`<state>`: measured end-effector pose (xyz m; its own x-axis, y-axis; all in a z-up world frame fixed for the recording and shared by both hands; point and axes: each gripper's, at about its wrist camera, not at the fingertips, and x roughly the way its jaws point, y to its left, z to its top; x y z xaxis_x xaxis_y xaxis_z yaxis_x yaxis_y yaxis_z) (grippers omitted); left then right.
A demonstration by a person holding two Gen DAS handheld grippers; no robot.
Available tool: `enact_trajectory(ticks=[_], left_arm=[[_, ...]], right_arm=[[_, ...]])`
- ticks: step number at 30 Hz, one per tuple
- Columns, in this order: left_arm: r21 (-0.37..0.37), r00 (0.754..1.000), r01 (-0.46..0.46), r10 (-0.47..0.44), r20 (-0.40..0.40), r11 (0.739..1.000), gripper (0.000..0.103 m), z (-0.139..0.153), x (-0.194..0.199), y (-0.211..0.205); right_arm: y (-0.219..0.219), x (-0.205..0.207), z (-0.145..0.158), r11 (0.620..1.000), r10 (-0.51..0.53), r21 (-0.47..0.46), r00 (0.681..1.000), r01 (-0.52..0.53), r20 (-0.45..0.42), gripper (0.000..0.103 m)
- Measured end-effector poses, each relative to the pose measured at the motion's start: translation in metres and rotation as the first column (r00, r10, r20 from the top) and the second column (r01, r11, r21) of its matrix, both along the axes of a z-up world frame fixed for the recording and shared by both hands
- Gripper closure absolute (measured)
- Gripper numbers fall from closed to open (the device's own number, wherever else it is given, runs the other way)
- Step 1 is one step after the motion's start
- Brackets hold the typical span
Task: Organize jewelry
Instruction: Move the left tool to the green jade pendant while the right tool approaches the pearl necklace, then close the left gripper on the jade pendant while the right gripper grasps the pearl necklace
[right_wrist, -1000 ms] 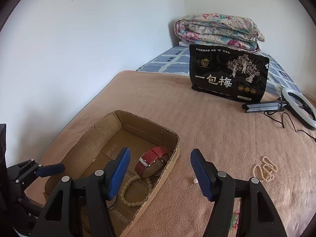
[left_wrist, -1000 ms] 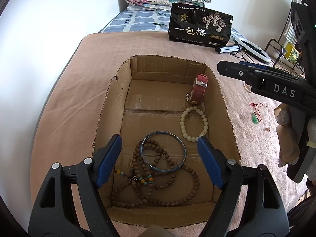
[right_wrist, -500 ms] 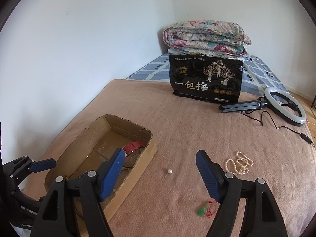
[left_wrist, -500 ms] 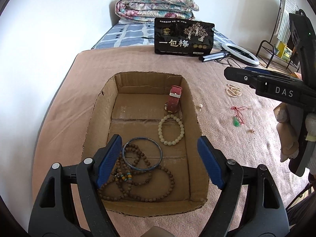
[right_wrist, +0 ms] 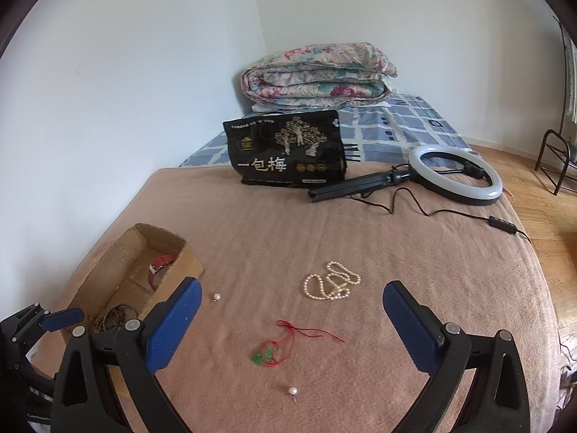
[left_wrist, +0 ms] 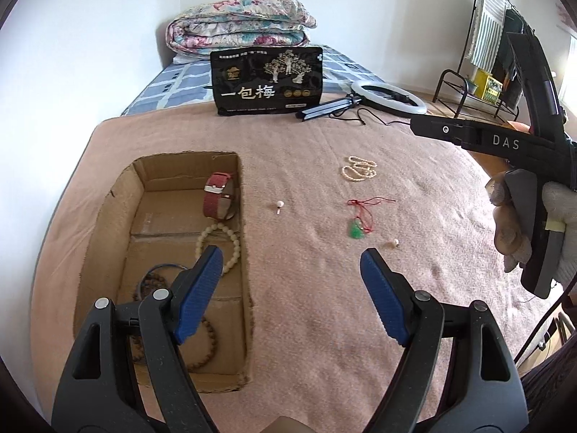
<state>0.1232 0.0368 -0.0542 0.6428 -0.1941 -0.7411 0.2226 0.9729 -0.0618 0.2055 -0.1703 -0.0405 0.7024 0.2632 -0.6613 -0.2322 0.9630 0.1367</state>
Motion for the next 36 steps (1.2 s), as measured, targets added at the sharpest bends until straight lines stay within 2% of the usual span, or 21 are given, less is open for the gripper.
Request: enact_trajectory(ticks=[7, 9, 11, 13, 15, 17, 25, 29, 35, 36], left_arm=[[-0.035, 0.999, 0.030, -0.031, -0.020, 0.999, 0.022, -0.014, 0.006, -0.043], [-0.031, 0.999, 0.036, -0.037, -0.029, 0.999, 0.031, -0.022, 0.010, -0.054], [-0.042, 0.998, 0.031, -0.033, -0.052, 0.999, 0.035, -0.032, 0.016, -0.061], [-0.064, 0.997, 0.015, -0.019, -0.078, 0.998, 0.036, -0.041, 0.024, -0.064], [-0.086, 0.995, 0.000, -0.009, -0.101, 0.996, 0.042, -0.051, 0.032, -0.066], [-0.094, 0.993, -0.008, -0.003, -0.120, 0.996, 0.044, -0.060, 0.040, -0.070], [-0.084, 0.988, 0.002, -0.015, -0.155, 0.996, 0.044, -0.090, 0.065, -0.085], [-0.091, 0.984, -0.011, -0.005, -0.178, 0.996, 0.055, -0.101, 0.079, -0.086], [-0.095, 0.985, -0.013, -0.004, -0.174, 0.995, 0.058, -0.109, 0.087, -0.086], [-0.091, 0.986, -0.012, -0.004, -0.168, 0.996, 0.061, -0.109, 0.087, -0.086]], right_arm=[[-0.046, 0.007, -0.010, 0.998, -0.060, -0.005, 0.998, 0.060, -0.018, 0.001], [-0.057, 0.013, -0.015, 0.997, -0.076, 0.005, 0.997, 0.076, -0.034, 0.001], [-0.067, 0.020, -0.021, 0.996, -0.086, 0.020, 0.995, 0.087, -0.055, 0.002], [-0.073, 0.027, -0.028, 0.995, -0.089, 0.030, 0.993, 0.091, -0.075, 0.004], [-0.077, 0.033, -0.036, 0.995, -0.085, 0.035, 0.992, 0.088, -0.090, 0.005], [-0.077, 0.040, -0.043, 0.997, -0.070, 0.032, 0.993, 0.074, -0.098, 0.005], [-0.056, 0.064, -0.067, 0.998, 0.017, -0.051, 0.994, -0.023, -0.110, 0.007], [-0.042, 0.075, -0.080, 0.992, 0.087, -0.080, 0.988, -0.098, -0.127, 0.008], [-0.023, 0.091, -0.098, 0.976, 0.173, -0.103, 0.973, -0.190, -0.154, 0.011], [-0.021, 0.093, -0.101, 0.974, 0.185, -0.102, 0.970, -0.202, -0.156, 0.011]])
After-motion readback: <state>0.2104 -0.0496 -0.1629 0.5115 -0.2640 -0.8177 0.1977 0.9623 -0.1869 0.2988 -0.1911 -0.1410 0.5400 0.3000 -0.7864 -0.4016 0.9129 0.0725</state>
